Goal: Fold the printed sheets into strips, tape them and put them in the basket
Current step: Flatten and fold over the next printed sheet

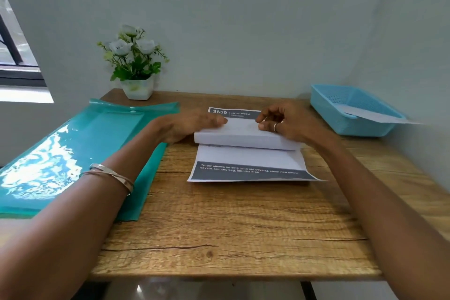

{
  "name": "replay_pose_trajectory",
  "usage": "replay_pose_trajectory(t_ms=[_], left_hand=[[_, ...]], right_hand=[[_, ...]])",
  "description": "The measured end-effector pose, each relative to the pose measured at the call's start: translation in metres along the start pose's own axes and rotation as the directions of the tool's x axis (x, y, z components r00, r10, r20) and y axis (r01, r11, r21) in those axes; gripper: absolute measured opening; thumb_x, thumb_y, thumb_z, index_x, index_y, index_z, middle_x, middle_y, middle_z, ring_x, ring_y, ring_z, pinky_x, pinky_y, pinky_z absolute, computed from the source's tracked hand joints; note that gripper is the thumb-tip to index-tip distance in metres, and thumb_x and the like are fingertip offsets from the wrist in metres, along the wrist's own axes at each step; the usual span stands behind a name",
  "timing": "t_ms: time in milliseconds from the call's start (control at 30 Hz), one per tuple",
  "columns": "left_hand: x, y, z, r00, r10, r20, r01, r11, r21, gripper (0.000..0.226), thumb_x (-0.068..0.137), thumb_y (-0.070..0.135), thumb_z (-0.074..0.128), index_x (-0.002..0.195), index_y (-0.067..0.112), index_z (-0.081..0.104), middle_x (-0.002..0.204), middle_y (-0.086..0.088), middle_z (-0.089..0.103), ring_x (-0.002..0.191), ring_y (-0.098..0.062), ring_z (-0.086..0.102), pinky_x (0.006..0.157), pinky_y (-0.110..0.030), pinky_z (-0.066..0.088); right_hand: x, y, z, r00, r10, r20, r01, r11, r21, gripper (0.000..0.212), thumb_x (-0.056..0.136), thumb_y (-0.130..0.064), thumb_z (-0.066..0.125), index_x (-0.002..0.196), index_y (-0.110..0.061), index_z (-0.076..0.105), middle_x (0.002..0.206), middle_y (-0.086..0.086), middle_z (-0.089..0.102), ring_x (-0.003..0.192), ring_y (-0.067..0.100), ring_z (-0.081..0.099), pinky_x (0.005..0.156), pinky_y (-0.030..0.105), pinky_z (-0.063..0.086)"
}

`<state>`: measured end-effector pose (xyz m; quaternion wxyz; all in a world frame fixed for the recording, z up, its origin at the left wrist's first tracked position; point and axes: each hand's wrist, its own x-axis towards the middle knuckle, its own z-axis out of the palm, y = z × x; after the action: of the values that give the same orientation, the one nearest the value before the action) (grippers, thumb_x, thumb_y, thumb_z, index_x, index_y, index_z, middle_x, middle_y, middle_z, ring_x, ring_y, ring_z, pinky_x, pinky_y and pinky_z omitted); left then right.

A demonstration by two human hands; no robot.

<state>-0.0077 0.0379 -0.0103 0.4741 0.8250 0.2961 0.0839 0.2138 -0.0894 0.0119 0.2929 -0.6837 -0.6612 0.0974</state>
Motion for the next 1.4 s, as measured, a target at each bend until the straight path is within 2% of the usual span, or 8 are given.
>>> replay_pose_trajectory(t_ms=[67, 167, 400, 833, 933, 1067, 1167, 1400], left_hand=[[0.000, 0.003, 0.003, 1.000, -0.010, -0.005, 0.011, 0.955, 0.295, 0.069, 0.075, 0.057, 0.065, 0.138, 0.035, 0.045, 0.150, 0.007, 0.034, 0.138, -0.018, 0.028, 0.114, -0.037, 0.022], [0.003, 0.004, 0.006, 1.000, -0.014, -0.002, 0.013, 0.837, 0.547, 0.072, 0.080, 0.054, 0.062, 0.144, 0.039, 0.032, 0.158, 0.006, 0.018, 0.145, -0.019, 0.013, 0.117, -0.043, 0.011], [0.004, 0.007, 0.008, 0.999, -0.022, 0.028, 0.001, 0.805, 0.594, 0.085, 0.070, 0.068, 0.054, 0.146, 0.040, 0.027, 0.159, 0.004, 0.012, 0.145, -0.021, 0.011, 0.117, -0.045, 0.010], [0.001, 0.009, 0.000, 0.978, -0.125, 0.168, -0.037, 0.686, 0.727, 0.123, 0.046, 0.088, 0.052, 0.149, 0.042, 0.003, 0.159, 0.009, -0.010, 0.147, -0.021, -0.004, 0.117, -0.044, 0.001], [0.001, 0.011, 0.001, 0.978, -0.127, 0.163, -0.032, 0.686, 0.727, 0.112, 0.059, 0.074, 0.059, 0.149, 0.040, 0.001, 0.159, 0.008, -0.013, 0.147, -0.022, -0.007, 0.117, -0.045, -0.001], [0.001, 0.010, 0.003, 0.982, -0.124, 0.144, -0.016, 0.704, 0.710, 0.109, 0.060, 0.071, 0.058, 0.149, 0.042, 0.002, 0.159, 0.009, -0.012, 0.147, -0.022, -0.007, 0.117, -0.046, 0.001], [0.001, 0.008, 0.004, 0.990, -0.065, 0.126, -0.036, 0.745, 0.666, 0.105, 0.066, 0.066, 0.065, 0.149, 0.040, 0.007, 0.160, 0.007, -0.004, 0.146, -0.022, 0.002, 0.116, -0.043, 0.007], [-0.001, 0.004, 0.000, 0.990, 0.004, 0.139, -0.076, 0.852, 0.518, 0.072, 0.072, 0.057, 0.068, 0.132, 0.042, 0.032, 0.150, 0.007, 0.024, 0.131, -0.020, 0.031, 0.106, -0.033, 0.029]], right_hand=[[-0.003, -0.002, 0.002, 0.995, -0.057, 0.076, 0.069, 0.984, -0.166, 0.021, 0.082, -0.021, 0.073, 0.102, -0.018, 0.069, 0.091, -0.002, 0.068, 0.082, 0.011, 0.060, 0.062, 0.008, 0.040], [-0.008, -0.009, 0.003, 0.989, -0.099, 0.108, 0.122, 0.964, -0.237, 0.024, 0.082, -0.027, 0.073, 0.104, -0.021, 0.067, 0.100, -0.008, 0.064, 0.092, 0.010, 0.057, 0.070, 0.022, 0.041], [-0.020, -0.008, 0.025, 0.939, -0.191, 0.285, 0.220, 0.973, -0.074, 0.016, 0.078, -0.034, 0.075, 0.093, -0.032, 0.070, 0.105, -0.012, 0.062, 0.096, 0.003, 0.052, 0.080, 0.024, 0.044], [-0.031, 0.031, -0.020, 0.891, 0.034, 0.452, -0.002, 0.998, -0.071, 0.023, 0.067, -0.027, 0.084, 0.081, -0.037, 0.070, 0.104, -0.010, 0.057, 0.092, 0.005, 0.051, 0.084, 0.030, 0.046], [-0.032, 0.033, -0.025, 0.899, 0.055, 0.434, -0.005, 0.993, -0.115, 0.031, 0.059, -0.038, 0.084, 0.086, -0.037, 0.069, 0.108, -0.012, 0.056, 0.099, 0.007, 0.051, 0.090, 0.035, 0.048], [-0.033, 0.014, -0.016, 0.921, -0.098, 0.376, 0.113, 0.994, -0.017, 0.052, 0.057, -0.053, 0.079, 0.106, -0.043, 0.065, 0.116, -0.021, 0.056, 0.110, 0.002, 0.050, 0.090, 0.023, 0.045], [-0.030, 0.003, -0.008, 0.872, -0.118, 0.475, 0.179, 0.980, -0.086, 0.053, 0.067, -0.044, 0.080, 0.116, -0.038, 0.064, 0.124, -0.019, 0.055, 0.112, 0.001, 0.051, 0.095, 0.021, 0.046], [-0.036, 0.012, -0.013, 0.920, -0.110, 0.375, 0.196, 0.960, -0.201, 0.031, 0.076, -0.025, 0.077, 0.107, -0.029, 0.072, 0.117, -0.017, 0.066, 0.101, 0.001, 0.063, 0.094, 0.029, 0.051]])
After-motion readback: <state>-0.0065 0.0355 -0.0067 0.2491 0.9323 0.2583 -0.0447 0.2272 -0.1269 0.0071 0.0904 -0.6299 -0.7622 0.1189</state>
